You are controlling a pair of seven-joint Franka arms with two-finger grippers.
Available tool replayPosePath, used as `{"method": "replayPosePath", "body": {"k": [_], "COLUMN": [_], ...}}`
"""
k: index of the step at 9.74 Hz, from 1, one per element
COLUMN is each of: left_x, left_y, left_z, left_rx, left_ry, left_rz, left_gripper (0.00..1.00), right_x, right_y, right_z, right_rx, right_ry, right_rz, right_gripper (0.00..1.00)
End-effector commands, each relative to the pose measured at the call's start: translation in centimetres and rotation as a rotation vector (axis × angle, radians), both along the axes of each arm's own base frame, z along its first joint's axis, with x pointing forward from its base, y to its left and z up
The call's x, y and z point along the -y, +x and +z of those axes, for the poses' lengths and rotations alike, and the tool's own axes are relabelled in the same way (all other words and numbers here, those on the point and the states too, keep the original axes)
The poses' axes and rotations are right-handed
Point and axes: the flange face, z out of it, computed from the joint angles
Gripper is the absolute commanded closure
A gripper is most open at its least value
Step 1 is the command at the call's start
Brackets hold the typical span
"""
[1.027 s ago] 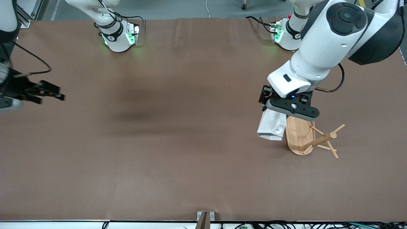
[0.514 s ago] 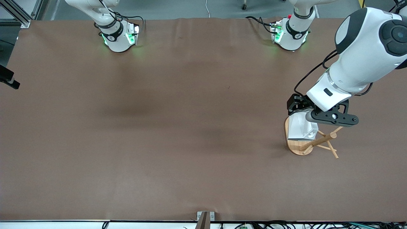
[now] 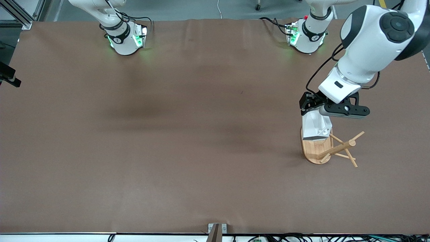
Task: Hang cup on rack
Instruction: 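Lower the cup with the left gripper beside the wooden rack pegs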
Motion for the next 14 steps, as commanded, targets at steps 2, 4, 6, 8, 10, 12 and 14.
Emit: {"method": "replayPosePath", "body": {"k": [2,4,6,8,10,12,14], "left_x": [-1.0,-0.6,-0.7,-1.0,-2.0,-2.4,-2.7], "left_y": [-1.2,-0.7,-0.2,0.1,0.7,1.1,1.4], "left_z": [-4.9,-6.4,-7.6,-8.6,-9.5,-10.2,-10.8], "left_rx": [0.02,0.025,0.025,0.027,0.031,0.036,0.039], "left_ry": [-0.009,-0.001,0.014,0.073,0.076,0.07,0.064], "left_rz": [0.015,-0.027,-0.124,-0.187,-0.176,-0.169,-0.162], "left_gripper": [0.7,0.7,0.7,0.7,0.7,0.7,0.7], "right_x": [0.3,0.6,-0.5,-0.5,-0.6,-1.5,-1.7], "right_y": [-1.2,-1.6,-1.7,-1.8,-1.9,-1.6,-1.4], "right_z": [-0.7,-0.9,-0.7,-0.8,-0.9,-1.0,-1.1], "right_rx": [-0.007,-0.008,-0.011,-0.019,-0.033,-0.029,-0.032], "right_ry": [-0.012,0.0,-0.003,-0.015,-0.014,-0.018,-0.039], "right_rz": [-0.024,-0.032,-0.012,-0.033,-0.072,-0.064,-0.057], "right_gripper": [0.0,0.0,0.0,0.0,0.0,0.0,0.0]}}
